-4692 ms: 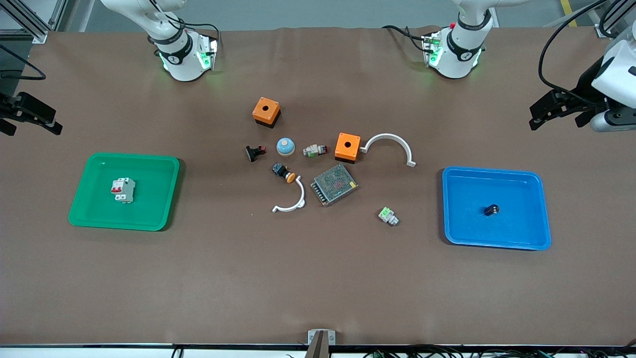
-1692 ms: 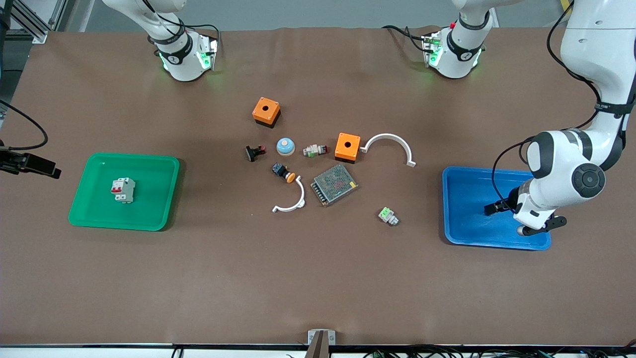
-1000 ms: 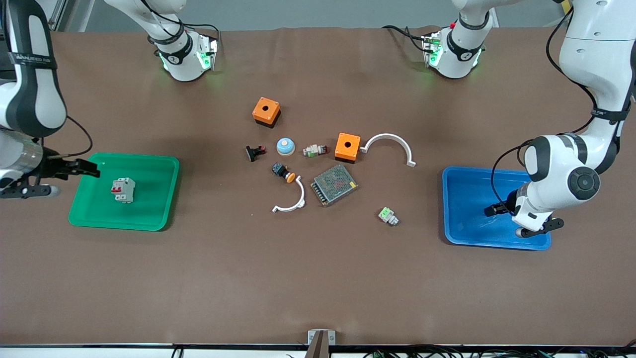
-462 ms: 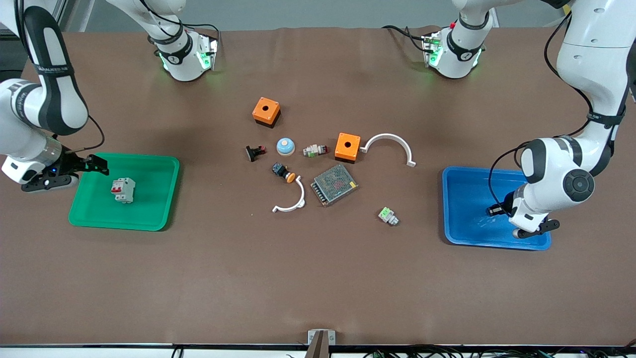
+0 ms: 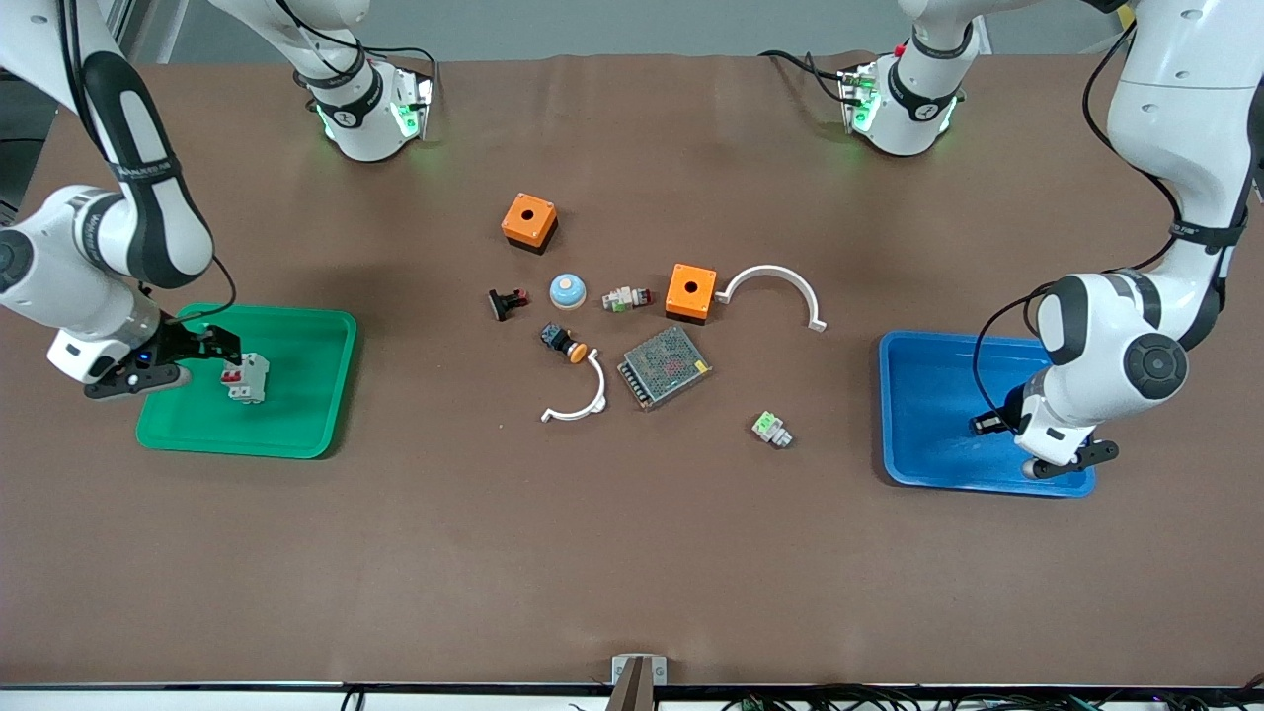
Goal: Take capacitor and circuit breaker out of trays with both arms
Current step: 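Grasp the capacitor with the left gripper while the right gripper reaches the breaker, then set the capacitor on the table with the left gripper while the right grasps the breaker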
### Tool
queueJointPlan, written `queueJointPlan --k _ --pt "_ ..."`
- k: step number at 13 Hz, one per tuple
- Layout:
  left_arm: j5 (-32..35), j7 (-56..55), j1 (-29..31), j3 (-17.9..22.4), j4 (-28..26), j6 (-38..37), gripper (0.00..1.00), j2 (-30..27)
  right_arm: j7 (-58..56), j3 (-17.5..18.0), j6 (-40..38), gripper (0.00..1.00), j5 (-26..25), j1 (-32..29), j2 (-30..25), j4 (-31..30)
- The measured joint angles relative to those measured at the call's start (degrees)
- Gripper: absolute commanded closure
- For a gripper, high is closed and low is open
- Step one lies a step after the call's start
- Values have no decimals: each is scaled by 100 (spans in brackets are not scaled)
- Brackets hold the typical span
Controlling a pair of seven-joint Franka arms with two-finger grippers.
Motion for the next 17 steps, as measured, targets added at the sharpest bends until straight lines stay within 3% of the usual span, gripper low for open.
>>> queueJointPlan --k 2,6,8,9,10,12,17 --pt "0 -2 9 -131 12 -101 100 -246 0 1 66 1 0 23 111 1" --pt "0 -607 -14 -766 -7 -479 100 -604 0 -23 122 3 1 12 379 0" --pt "0 -1073 -42 -1101 -43 -557 100 -634 0 -30 165 15 2 9 456 1" --pt "0 -1307 -80 -1240 -85 -561 100 -628 0 -31 173 27 3 9 468 2" --pt "0 -1574 -184 -1321 -141 -561 100 -615 0 -31 174 39 4 8 468 5" --pt "0 -2293 -575 -1365 -279 -526 100 -568 0 -33 174 53 6 -2 468 9" --pt "0 -3583 -1330 -1373 -734 54 100 -361 0 -35 174 77 14 -30 468 10"
